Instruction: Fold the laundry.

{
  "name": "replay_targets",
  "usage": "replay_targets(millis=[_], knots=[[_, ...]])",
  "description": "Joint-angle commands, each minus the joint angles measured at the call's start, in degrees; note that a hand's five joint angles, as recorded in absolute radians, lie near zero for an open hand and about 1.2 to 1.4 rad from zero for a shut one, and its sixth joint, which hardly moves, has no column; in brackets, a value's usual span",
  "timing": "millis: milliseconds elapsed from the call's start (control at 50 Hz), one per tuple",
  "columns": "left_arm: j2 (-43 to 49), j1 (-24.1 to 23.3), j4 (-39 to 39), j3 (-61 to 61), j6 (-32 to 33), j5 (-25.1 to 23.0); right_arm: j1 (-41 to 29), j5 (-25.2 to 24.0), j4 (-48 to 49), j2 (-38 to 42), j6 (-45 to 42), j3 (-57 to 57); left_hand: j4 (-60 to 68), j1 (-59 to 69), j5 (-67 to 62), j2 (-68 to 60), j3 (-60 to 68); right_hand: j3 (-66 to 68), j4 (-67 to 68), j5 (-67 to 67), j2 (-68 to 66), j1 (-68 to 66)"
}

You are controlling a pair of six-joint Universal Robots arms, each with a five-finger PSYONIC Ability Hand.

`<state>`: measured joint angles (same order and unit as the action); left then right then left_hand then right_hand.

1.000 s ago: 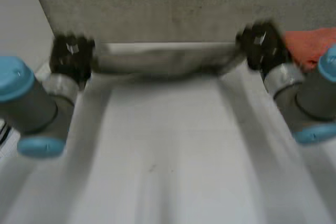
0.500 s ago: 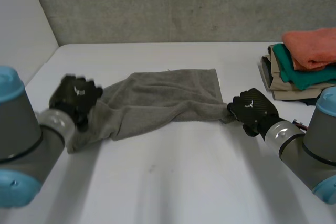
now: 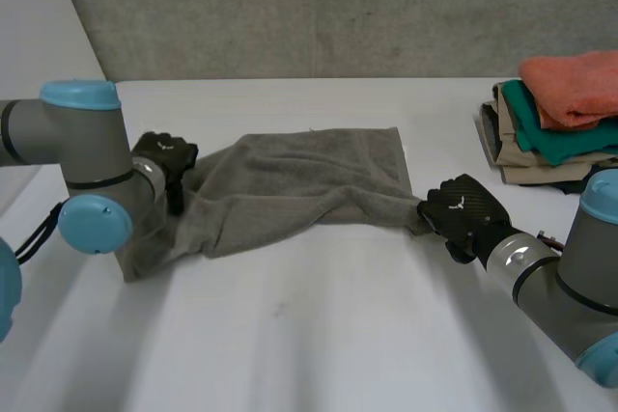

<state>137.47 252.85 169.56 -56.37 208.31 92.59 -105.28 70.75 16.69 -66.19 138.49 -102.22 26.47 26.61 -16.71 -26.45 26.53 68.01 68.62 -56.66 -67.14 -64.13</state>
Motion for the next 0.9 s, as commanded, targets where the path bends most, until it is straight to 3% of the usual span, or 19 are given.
replay_targets(millis=[20, 60, 180, 400, 500, 660, 760, 860, 900], knots=[[0.6, 1.0, -3.1, -0.1, 1.1, 0.0, 0.1, 0.2, 0.1, 0.0, -0.2, 1.1, 30.3, 30.1, -30.0, -30.3, 30.2, 12.0, 11.4, -13.3, -12.9, -15.9], [0.3, 0.7, -4.0, -0.1, 0.9, -0.1, 0.2, 0.2, 0.0, -0.2, -0.2, 1.9, 53.4, 53.3, -53.2, -53.4, 53.3, 12.0, 11.4, -13.3, -12.9, -15.9], [-5.8, -0.2, -4.4, -1.6, 0.3, 0.0, 1.0, 0.5, -3.3, -4.3, 0.2, 5.9, 53.5, 53.4, -53.3, -53.5, 53.5, 12.0, 11.4, -13.3, -12.9, -15.9], [-33.7, 1.4, -4.6, -11.2, 0.7, 0.4, 8.1, 1.6, -30.3, -12.6, 0.9, 25.6, 53.5, 53.4, -53.3, -53.5, 53.5, 12.0, 11.4, -13.3, -12.9, -15.9], [-39.8, 2.5, -7.0, -16.5, 1.0, -0.1, 8.9, 1.8, -38.1, -12.7, 0.5, 31.6, 53.5, 53.4, -53.3, -53.5, 53.5, 12.0, 11.4, -13.3, -12.9, -15.9], [-38.8, 3.5, -7.8, -24.7, 1.2, -0.2, 8.8, 1.7, -40.6, -9.1, -0.3, 32.0, 53.5, 53.4, -53.3, -53.5, 53.5, 12.0, 11.4, -13.3, -12.9, -15.9], [-29.6, 4.1, -0.5, -21.8, 1.1, -0.1, 7.5, 3.2, -39.5, -2.3, -3.4, 33.6, 53.5, 53.4, -53.3, -53.5, 53.5, 12.0, 11.4, -13.3, -12.9, -15.9], [-22.3, 4.3, 10.5, -11.4, 1.1, -0.3, 5.6, 7.9, -28.8, 3.2, -3.2, 38.8, 53.5, 53.4, -53.3, -53.5, 53.5, 12.0, 11.4, -13.3, -12.9, -15.9], [-20.1, 4.0, 16.7, -4.5, 1.0, -0.4, 4.8, 11.3, -19.0, 4.8, -2.5, 41.8, 53.5, 53.4, -53.3, -53.5, 53.5, 12.0, 11.4, -13.3, -12.9, -15.9]])
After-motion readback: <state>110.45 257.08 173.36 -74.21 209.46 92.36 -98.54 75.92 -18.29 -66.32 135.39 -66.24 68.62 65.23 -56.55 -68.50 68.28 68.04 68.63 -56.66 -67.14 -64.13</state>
